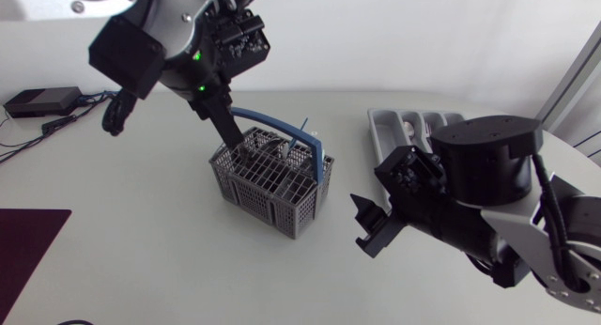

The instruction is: Unload the cutlery basket into the drawer organizer.

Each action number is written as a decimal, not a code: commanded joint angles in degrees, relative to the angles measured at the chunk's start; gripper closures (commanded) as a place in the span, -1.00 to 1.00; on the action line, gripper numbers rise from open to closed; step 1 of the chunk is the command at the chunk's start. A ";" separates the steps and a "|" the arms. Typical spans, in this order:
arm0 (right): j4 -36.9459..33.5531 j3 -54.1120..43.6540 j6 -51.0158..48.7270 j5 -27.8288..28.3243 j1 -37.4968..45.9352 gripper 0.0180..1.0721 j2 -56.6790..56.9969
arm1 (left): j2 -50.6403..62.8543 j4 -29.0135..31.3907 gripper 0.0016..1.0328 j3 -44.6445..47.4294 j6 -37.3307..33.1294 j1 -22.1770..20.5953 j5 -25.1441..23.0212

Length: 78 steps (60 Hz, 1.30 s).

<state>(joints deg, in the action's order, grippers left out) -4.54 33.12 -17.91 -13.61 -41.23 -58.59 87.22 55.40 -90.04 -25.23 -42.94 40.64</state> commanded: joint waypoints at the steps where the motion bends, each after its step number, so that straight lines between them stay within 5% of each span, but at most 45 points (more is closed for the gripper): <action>1: -0.30 1.33 -0.72 -0.72 -0.51 -0.42 -0.74 | -2.58 -0.46 0.88 -3.74 2.38 -0.22 1.19; 16: 1.55 0.63 -1.16 -0.81 -1.39 -0.42 4.10 | -4.69 0.33 0.87 -10.77 3.09 -2.06 0.84; 25: 3.30 -0.08 -1.69 -1.16 -2.98 -0.42 9.63 | -2.23 0.15 0.87 -13.67 7.83 -2.15 -7.16; 41: 7.88 0.98 -2.22 -2.92 -5.35 -0.42 10.95 | 1.37 0.94 0.87 -19.74 12.23 -4.70 -12.25; 54: 13.76 2.47 -2.57 -4.94 -7.19 -0.42 7.79 | 3.48 1.03 0.87 -19.47 16.97 -5.93 -18.06; 78: 23.61 2.65 -4.24 -7.05 -8.60 -0.39 1.99 | 0.76 -6.53 0.87 -10.77 18.73 -10.32 -19.46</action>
<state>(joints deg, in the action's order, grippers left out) 16.93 34.94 -20.49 -19.81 -49.45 -55.09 89.93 50.39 -102.63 -8.32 -52.69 21.58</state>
